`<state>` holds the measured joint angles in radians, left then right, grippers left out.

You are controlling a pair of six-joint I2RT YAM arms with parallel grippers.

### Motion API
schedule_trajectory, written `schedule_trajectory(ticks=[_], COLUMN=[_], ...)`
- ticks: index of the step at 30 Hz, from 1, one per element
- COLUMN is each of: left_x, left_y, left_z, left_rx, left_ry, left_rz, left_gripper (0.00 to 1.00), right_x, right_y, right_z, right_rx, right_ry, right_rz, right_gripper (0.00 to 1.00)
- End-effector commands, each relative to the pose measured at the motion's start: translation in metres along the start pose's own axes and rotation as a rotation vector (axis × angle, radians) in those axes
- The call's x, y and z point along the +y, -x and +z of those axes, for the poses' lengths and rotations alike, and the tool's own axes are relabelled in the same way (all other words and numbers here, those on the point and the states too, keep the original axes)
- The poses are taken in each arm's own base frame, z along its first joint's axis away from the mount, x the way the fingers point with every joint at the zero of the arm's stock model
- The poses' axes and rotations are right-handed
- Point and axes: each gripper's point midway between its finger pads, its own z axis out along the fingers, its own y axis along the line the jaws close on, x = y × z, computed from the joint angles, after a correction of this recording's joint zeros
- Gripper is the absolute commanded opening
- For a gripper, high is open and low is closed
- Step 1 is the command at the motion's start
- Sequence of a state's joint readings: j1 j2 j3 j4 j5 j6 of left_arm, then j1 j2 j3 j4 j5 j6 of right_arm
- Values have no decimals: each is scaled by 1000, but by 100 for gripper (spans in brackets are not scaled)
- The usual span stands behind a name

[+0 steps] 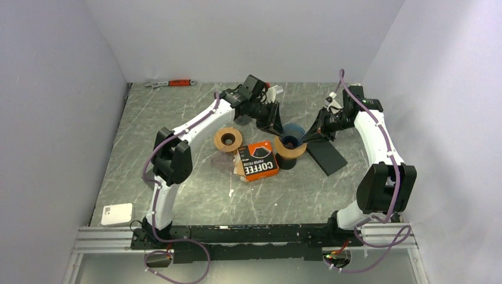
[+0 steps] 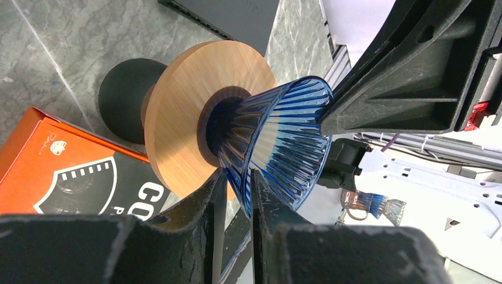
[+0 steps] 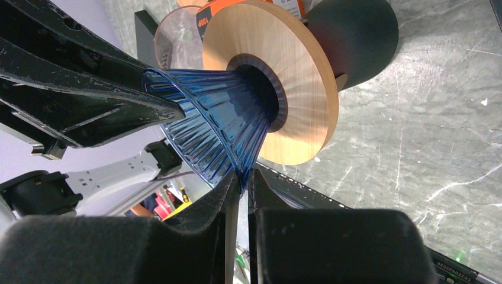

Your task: Place the coffee filter in the dripper

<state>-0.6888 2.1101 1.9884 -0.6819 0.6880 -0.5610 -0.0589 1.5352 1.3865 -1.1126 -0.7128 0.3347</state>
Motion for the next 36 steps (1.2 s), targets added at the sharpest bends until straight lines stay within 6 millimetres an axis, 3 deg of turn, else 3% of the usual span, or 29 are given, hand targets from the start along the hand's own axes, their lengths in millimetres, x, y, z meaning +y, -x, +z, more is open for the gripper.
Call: schedule_trajectory(ticks=[1,7,11,15,18,21,24,31,34,36], left_x=[4,3,-1,-7,-15,-25,-36,-54,-48,-34], left_y=[-3,-4,0,6,15,26,37,60,64,62], left_z=[0,0,-3,-8,-13,-19,-27,-73,-100,-116], left_rx=[23,22,10,-13,-39,-75,-121,-278,-373,-428], left_ry=[31,28,23,22,12,3,-10,32,126,216], left_rz=[11,8,21,37,52,75,108,163,165,150], left_gripper=[17,17,24,38,57,73,81,87,89,92], right_x=[-23,-28,-21,-9,1,11,22,43,46,47], right_y=[4,-1,5,15,22,27,34,46,50,53], right_z=[4,4,0,-7,-14,-20,-29,-49,-58,-64], right_rx=[-4,8,-11,-38,-58,-84,-126,-228,-283,-327], right_ry=[-95,-120,-102,-88,-70,-52,-30,-10,-24,-38], right_rz=[27,26,14,-5,-19,-32,-55,-125,-157,-176], right_gripper=[13,13,14,17,19,27,39,63,69,72])
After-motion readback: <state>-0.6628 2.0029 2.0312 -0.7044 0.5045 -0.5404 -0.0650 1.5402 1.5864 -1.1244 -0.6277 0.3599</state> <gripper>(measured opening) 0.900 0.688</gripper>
